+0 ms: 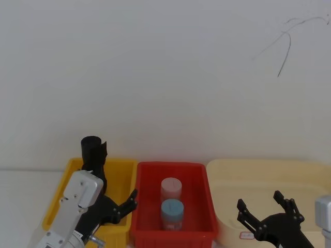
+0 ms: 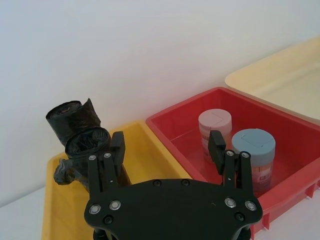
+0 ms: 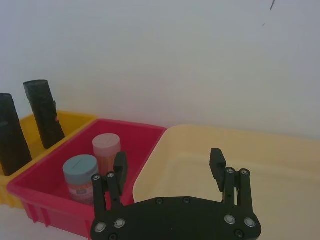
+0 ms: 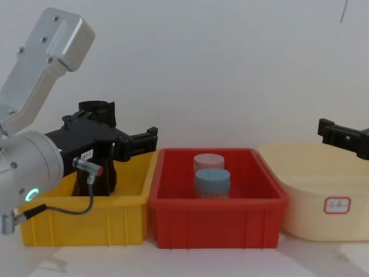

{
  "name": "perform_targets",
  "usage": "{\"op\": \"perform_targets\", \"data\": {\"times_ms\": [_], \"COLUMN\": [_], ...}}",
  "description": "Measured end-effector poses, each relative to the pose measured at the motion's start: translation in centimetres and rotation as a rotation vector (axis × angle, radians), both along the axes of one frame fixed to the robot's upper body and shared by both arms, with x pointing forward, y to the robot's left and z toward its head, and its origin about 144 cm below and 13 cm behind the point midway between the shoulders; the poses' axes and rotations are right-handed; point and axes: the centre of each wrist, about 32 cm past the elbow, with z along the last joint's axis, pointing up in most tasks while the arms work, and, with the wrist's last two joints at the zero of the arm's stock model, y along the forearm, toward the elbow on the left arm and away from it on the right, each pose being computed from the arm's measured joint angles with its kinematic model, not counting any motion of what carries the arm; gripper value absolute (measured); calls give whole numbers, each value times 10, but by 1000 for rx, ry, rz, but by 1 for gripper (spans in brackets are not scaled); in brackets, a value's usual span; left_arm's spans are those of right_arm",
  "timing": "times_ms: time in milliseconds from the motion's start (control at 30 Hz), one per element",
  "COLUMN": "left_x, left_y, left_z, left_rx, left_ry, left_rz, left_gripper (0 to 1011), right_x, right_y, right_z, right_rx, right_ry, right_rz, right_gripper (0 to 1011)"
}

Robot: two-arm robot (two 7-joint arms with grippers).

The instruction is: Pick up the garbage bag with the one hand and transfer it to the other hand.

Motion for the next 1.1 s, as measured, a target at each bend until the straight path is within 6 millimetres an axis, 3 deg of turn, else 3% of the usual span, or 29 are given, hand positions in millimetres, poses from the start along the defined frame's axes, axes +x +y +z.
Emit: {"op": "perform_targets", "data": {"times_ms": [1100], "left_x": [0], "left_y": [0], "left_z": [0], "left_rx": [0], "left_ry": [-1], "left_rz": [-2], "left_gripper": [1001], "right_x": [0], "right_y": [0], "right_z": [0], "right_rx": [0], "right_ry": [0], "right_rz": [0], "right_gripper": [999]}}
